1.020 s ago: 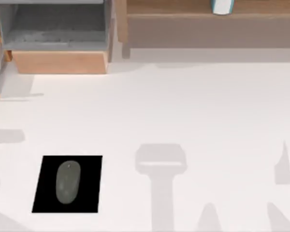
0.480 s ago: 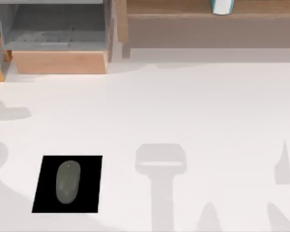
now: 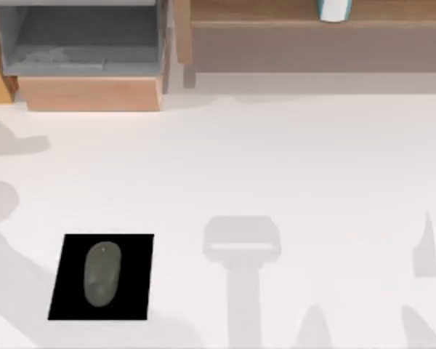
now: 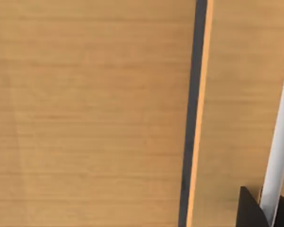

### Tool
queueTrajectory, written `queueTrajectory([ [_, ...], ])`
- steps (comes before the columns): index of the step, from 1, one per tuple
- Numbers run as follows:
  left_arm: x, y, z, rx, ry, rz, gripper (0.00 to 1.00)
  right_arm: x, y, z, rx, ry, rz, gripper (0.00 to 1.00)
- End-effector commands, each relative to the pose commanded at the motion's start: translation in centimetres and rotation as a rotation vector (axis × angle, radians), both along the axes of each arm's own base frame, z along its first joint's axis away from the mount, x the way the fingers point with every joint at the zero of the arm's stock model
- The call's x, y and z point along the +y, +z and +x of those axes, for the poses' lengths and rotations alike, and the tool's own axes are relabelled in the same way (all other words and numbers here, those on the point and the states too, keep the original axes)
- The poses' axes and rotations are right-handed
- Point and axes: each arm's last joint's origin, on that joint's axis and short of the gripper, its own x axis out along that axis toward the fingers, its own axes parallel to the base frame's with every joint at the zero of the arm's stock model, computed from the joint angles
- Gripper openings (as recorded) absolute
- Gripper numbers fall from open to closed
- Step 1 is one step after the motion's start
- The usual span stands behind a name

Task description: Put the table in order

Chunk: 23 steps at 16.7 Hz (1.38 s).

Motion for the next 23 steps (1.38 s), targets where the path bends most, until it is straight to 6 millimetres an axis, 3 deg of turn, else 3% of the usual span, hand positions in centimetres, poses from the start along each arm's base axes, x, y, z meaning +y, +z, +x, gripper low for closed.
queueTrajectory([
  [3,-0.3,-0.1,1.8,0.006,-0.002,-0.005,0.0,0.0,0.0,0.0,0.0,0.0,0.0,1.0],
  [7,-0.3,-0.1,1.9,0.008,-0.002,-0.006,0.0,0.0,0.0,0.0,0.0,0.0,0.0,1.0],
  [20,-0.3,-0.1,1.9,0.008,-0.002,-0.006,0.98,0.0,0.0,0.0,0.0,0.0,0.0,1.0],
  [23,-0.3,-0.1,1.9,0.008,-0.002,-0.006,1.0,0.0,0.0,0.0,0.0,0.0,0.0,1.0],
])
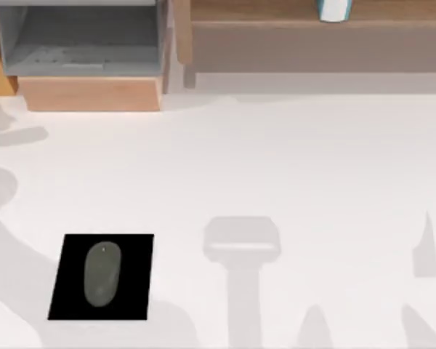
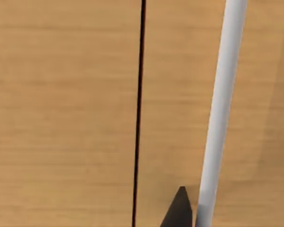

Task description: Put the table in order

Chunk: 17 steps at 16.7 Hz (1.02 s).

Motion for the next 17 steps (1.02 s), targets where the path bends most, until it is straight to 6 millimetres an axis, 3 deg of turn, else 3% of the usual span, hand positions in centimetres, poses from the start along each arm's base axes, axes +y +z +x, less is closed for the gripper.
queueTrajectory([
  [5,0.0,0.0,0.0,0.0,0.0,0.0,1.0,0.0,0.0,0.0,0.0,0.0,0.0,1.0],
  [6,0.1,-1.3,-0.5,0.041,0.006,-0.022,1.0,0.0,0.0,0.0,0.0,0.0,0.0,1.0],
  [14,0.2,-1.1,-4.1,0.035,0.007,-0.019,1.0,0.0,0.0,0.0,0.0,0.0,0.0,1.0],
  [17,0.2,-1.3,-4.5,0.041,0.006,-0.022,1.0,0.0,0.0,0.0,0.0,0.0,0.0,1.0],
])
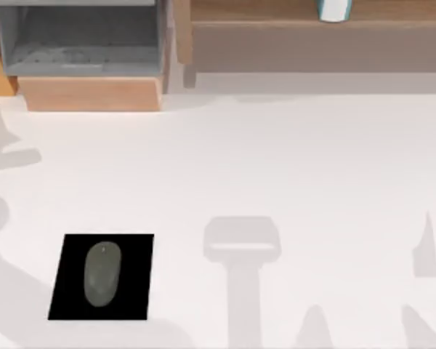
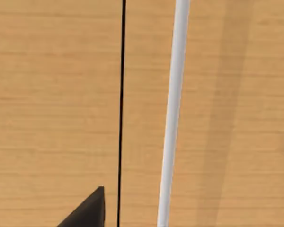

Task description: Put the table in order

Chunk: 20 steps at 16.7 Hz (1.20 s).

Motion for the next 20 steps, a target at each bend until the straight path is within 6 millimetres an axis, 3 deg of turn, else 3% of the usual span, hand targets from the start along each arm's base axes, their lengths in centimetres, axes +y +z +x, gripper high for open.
queueTrajectory([
  [5,-1.1,0.2,0.1,0.005,-0.01,-0.008,1.0,0.0,0.0,0.0,0.0,0.0,0.0,1.0],
  [8,-5.7,1.0,0.0,0.042,-0.049,-0.076,1.0,0.0,0.0,0.0,0.0,0.0,0.0,1.0],
  [11,-13.6,0.9,0.1,0.138,-0.155,-0.206,1.0,0.0,0.0,0.0,0.0,0.0,0.0,1.0],
  [14,-24.5,1.0,0.0,0.249,-0.268,-0.376,1.0,0.0,0.0,0.0,0.0,0.0,0.0,1.0],
  [17,-35.1,1.1,-2.3,0.403,-0.345,-0.584,1.0,0.0,0.0,0.0,0.0,0.0,0.0,1.0],
  [20,-43.0,1.2,-4.7,0.564,-0.366,-0.802,1.0,0.0,0.0,0.0,0.0,0.0,0.0,1.0],
])
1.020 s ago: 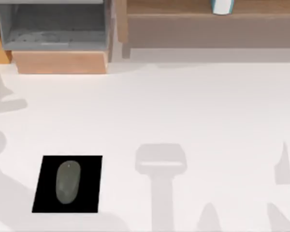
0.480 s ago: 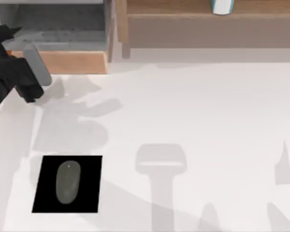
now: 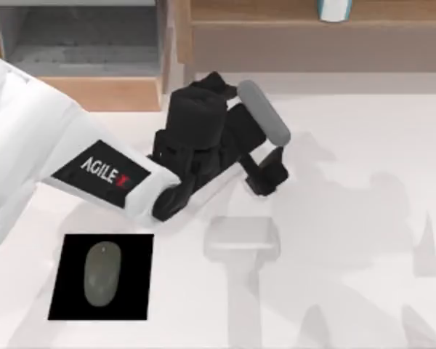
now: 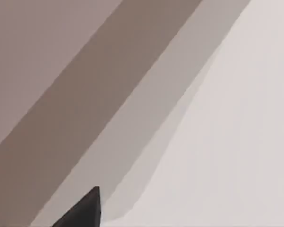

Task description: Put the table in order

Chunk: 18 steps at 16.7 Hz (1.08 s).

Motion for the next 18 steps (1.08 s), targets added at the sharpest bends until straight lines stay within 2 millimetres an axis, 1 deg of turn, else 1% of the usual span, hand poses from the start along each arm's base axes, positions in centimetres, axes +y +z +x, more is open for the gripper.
queueTrajectory([
  [1,-2.1,-0.1,-0.4,0.06,0.004,-0.056,1.0,0.0,0.0,0.0,0.0,0.0,0.0,1.0],
  [3,-5.6,-0.5,-0.3,0.145,0.046,-0.147,1.0,0.0,0.0,0.0,0.0,0.0,0.0,1.0],
  [5,-8.6,-0.5,0.9,0.172,0.12,-0.232,1.0,0.0,0.0,0.0,0.0,0.0,0.0,1.0],
  [6,-10.0,0.2,1.9,0.158,0.168,-0.281,1.0,0.0,0.0,0.0,0.0,0.0,0.0,1.0],
  [7,-11.4,1.3,2.8,0.13,0.22,-0.34,1.0,0.0,0.0,0.0,0.0,0.0,0.0,1.0],
  [8,-12.8,2.9,3.5,0.095,0.274,-0.406,1.0,0.0,0.0,0.0,0.0,0.0,0.0,1.0],
  [10,-15.3,7.0,4.2,0.015,0.382,-0.549,1.0,0.0,0.0,0.0,0.0,0.0,0.0,1.0],
  [12,-16.6,10.5,4.5,-0.061,0.485,-0.657,1.0,0.0,0.0,0.0,0.0,0.0,0.0,1.0],
  [13,-16.8,11.7,4.8,-0.093,0.534,-0.689,1.0,0.0,0.0,0.0,0.0,0.0,0.0,1.0],
  [14,-17.0,12.3,5.1,-0.121,0.58,-0.707,1.0,0.0,0.0,0.0,0.0,0.0,0.0,1.0],
  [16,-17.0,12.2,6.0,-0.159,0.658,-0.702,1.0,0.0,0.0,0.0,0.0,0.0,0.0,1.0],
  [18,-17.5,11.7,6.0,-0.174,0.69,-0.686,1.0,0.0,0.0,0.0,0.0,0.0,0.0,1.0],
])
